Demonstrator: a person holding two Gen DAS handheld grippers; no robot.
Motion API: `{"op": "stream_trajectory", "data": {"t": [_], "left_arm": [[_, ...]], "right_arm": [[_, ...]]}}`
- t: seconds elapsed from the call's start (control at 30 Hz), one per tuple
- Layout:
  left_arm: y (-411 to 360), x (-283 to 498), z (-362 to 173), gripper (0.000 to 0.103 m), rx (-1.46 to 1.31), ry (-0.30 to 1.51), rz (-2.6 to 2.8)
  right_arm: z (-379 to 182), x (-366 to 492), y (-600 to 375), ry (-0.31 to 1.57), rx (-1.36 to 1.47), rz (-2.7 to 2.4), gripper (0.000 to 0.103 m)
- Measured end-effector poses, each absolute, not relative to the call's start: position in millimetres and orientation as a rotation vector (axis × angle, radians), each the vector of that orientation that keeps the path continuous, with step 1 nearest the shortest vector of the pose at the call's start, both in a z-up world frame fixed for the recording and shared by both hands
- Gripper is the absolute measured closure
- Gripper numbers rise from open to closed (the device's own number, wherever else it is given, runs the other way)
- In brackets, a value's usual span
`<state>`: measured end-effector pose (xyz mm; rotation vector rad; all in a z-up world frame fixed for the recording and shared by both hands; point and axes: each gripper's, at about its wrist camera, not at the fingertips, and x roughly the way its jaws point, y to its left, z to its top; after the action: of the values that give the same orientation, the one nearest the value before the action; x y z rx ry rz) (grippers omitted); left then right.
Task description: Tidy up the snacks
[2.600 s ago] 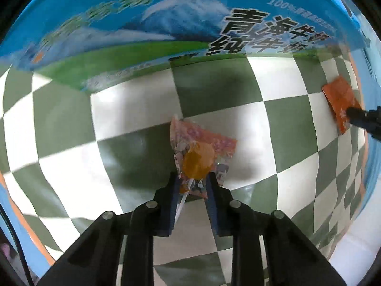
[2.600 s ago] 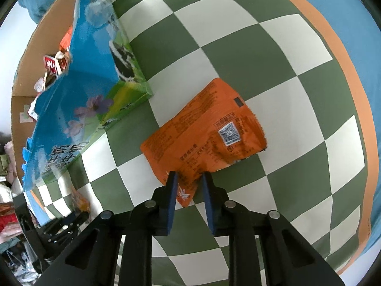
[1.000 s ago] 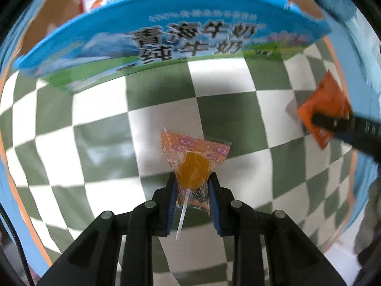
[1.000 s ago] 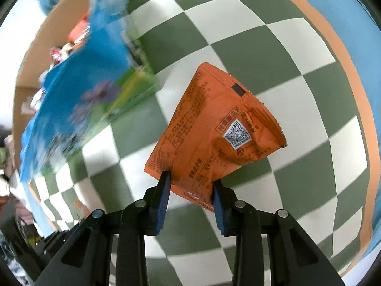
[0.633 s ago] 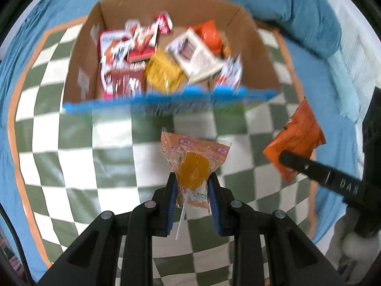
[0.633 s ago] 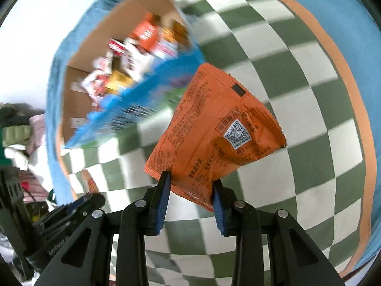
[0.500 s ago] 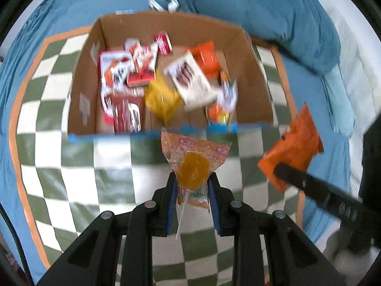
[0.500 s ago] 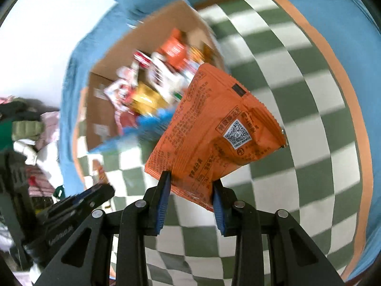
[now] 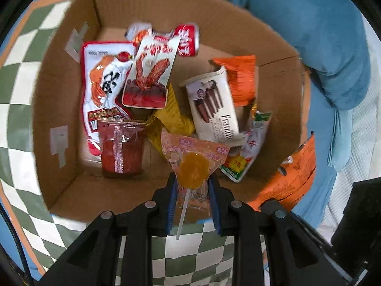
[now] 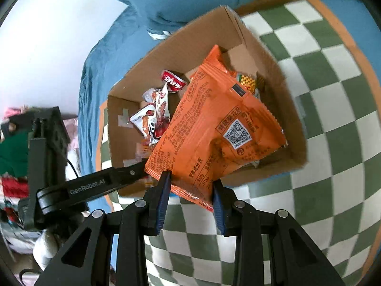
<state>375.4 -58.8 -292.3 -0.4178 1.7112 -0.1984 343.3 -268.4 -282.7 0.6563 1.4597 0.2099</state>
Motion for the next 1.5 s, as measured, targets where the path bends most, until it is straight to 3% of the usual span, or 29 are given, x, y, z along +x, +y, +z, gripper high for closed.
{"op": "stream_trajectory", "data": {"t": [0.37,0.6,0.63,0.73,0.83,0.93,1.27,1.5], "left_arm": [[-61,386,-324,0.076,-0.421,1.825,-0.168],[-56,376,-324,0.07,-0.403,1.86,-0.128],[-55,374,-322,0.065,-0.399,1.857,-0.129],[-54,371,-314,0.043,-0.399,1.831,-0.128],[-52,367,-301,0.039,-0.371,1.795,-0.116],[-52,363,-291,0.018,-0.335,1.77,-0.109],[-47,350,-244,0.015,-0.124,1.609,-0.034],[-43,337,-222,0.014,-0.121,1.532,-0.017]], "right_arm": [[-330,365,-254,1.542,0.707,0.176,0.067],[-344,373,-254,1.642,0.684,0.162,0.059],[-345,373,-254,1.646,0.677,0.159,0.058],[-341,373,-255,1.645,0.654,0.153,0.039],[-329,369,-257,1.632,0.612,0.148,0.034],[-318,368,-256,1.618,0.557,0.149,0.02],[-267,356,-252,1.498,0.243,0.112,0.014],[-242,350,-258,1.442,0.207,0.095,0.013]]}}
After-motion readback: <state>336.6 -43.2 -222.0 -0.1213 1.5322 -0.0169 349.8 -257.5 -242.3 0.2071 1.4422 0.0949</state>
